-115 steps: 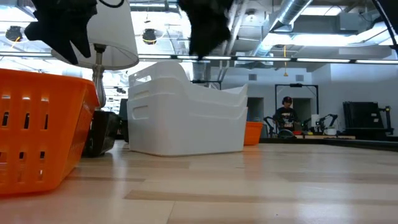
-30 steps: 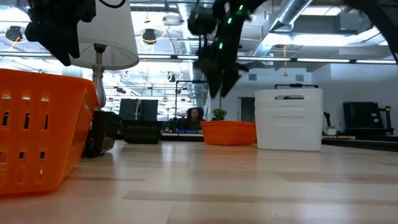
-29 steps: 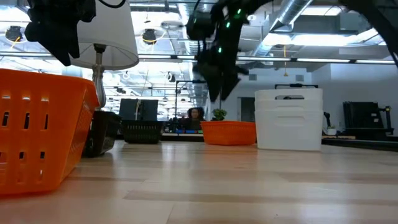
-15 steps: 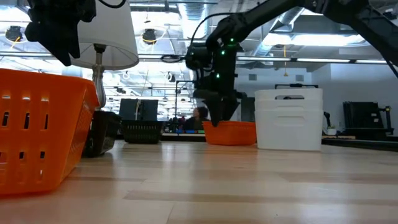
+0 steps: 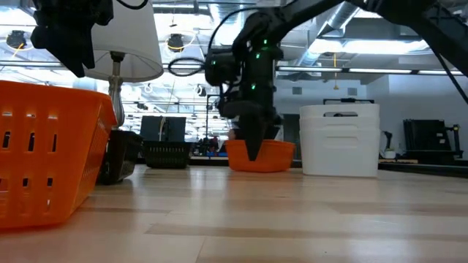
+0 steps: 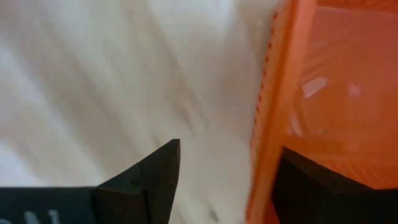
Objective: Stack baskets by color
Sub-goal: Stack the black basket on top of the stacked black bin
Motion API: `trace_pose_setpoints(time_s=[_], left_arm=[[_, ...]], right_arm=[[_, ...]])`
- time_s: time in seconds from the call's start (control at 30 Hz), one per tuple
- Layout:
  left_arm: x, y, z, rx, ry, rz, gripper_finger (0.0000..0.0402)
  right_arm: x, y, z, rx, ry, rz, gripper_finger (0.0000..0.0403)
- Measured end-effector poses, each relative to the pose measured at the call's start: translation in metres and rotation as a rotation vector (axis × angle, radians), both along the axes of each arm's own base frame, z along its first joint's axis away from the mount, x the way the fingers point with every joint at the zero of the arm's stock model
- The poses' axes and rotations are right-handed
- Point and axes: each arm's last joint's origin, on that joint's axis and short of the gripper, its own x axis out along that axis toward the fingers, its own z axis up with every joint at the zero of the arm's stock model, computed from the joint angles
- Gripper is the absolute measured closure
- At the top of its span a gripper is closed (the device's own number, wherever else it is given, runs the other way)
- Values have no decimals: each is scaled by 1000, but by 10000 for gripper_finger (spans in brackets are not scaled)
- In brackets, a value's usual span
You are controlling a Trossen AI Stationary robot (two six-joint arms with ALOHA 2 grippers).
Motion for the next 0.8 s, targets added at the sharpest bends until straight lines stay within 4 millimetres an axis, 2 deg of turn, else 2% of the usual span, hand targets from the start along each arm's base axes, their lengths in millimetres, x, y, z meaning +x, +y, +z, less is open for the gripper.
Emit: trace_pose_setpoints(time_s=[0.13, 0.27, 0.43, 0.57, 0.67, 0.8], left_arm=[[0, 0, 0, -5, 1, -2, 168], [0, -1, 0, -27, 9, -23, 168], [0, -3, -1, -86, 17, -45, 168], [0, -3, -1, -108, 22, -53, 168], [0, -3, -1, -108, 22, -53, 168], [0, -4, -1, -125, 31, -58, 168]], right_arm=[[-5, 18, 15, -47, 32, 51, 164], [-12, 30, 41, -85, -9, 50, 164], [-17, 49, 85, -86, -209, -63, 164], [-7, 74, 114, -44, -465, -147, 164], [7, 94, 123, -34, -642, -65, 164], [28, 113, 110, -66, -727, 90, 164]])
